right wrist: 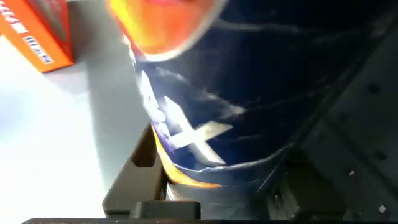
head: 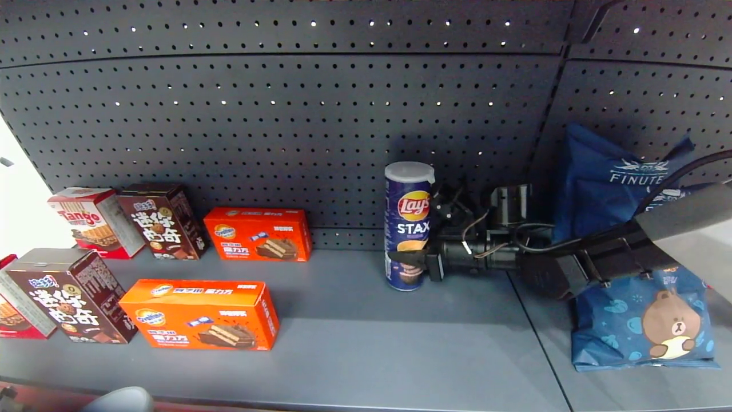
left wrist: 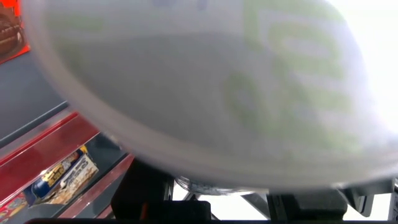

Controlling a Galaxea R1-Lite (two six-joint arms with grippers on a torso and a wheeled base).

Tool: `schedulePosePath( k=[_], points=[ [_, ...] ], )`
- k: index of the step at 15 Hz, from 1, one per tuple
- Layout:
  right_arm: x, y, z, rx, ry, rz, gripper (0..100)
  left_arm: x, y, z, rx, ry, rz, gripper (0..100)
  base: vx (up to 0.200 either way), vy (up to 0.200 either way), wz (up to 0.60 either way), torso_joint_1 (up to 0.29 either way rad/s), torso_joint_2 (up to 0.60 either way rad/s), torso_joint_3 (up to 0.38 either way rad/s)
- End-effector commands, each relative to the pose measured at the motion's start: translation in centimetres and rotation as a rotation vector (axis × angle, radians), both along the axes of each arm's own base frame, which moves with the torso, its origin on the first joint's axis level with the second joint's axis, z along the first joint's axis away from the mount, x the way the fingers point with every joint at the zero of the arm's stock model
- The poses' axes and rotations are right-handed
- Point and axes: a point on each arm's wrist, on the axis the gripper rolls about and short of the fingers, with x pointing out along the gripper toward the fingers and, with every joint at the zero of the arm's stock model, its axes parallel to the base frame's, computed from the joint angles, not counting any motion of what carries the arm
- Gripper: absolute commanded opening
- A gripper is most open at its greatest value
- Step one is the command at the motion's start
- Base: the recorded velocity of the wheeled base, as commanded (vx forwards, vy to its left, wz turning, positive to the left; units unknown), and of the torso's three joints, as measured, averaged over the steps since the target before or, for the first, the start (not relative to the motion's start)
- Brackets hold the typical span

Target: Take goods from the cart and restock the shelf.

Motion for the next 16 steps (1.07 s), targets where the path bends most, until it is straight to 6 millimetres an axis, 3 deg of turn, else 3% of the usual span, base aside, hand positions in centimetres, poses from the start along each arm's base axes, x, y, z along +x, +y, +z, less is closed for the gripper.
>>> schedulePosePath(
  k=[1, 2, 6, 9, 11, 16],
  points=[
    [-2.3, -0.3, 1.9, 0.005, -0.019, -0.007, 0, 0.1, 0.0, 0.1, -0.002, -0.003, 0.001, 0, 0.0, 0.0, 0.0, 0.0, 0.0, 0.0],
    [-2.3, -0.3, 1.9, 0.005, -0.019, -0.007, 0, 0.1, 0.0, 0.1, -0.002, -0.003, 0.001, 0, 0.0, 0.0, 0.0, 0.0, 0.0, 0.0],
    [-9.5, -0.5, 3.5, 0.009, 0.035, 0.004, 0, 0.0, 0.0, 0.0, 0.002, -0.005, 0.004, 0, 0.0, 0.0, 0.0, 0.0, 0.0, 0.0],
    [-13.0, -0.3, 4.0, 0.04, 0.036, 0.021, 0, 0.0, 0.0, 0.0, 0.002, -0.006, 0.006, 0, 0.0, 0.0, 0.0, 0.0, 0.0, 0.0],
    [-14.4, -0.6, 3.2, 0.037, 0.021, -0.018, 0, 0.0, 0.0, -0.1, 0.004, -0.001, 0.008, 0, 0.0, 0.0, 0.0, 0.0, 0.0, 0.0],
    [-15.7, -1.4, 1.1, 0.041, 0.025, -0.024, 0, 0.2, -0.1, 0.4, 0.002, -0.01, 0.01, 0, 0.0, 0.0, 0.0, 0.0, 0.0, 0.0]
  ],
)
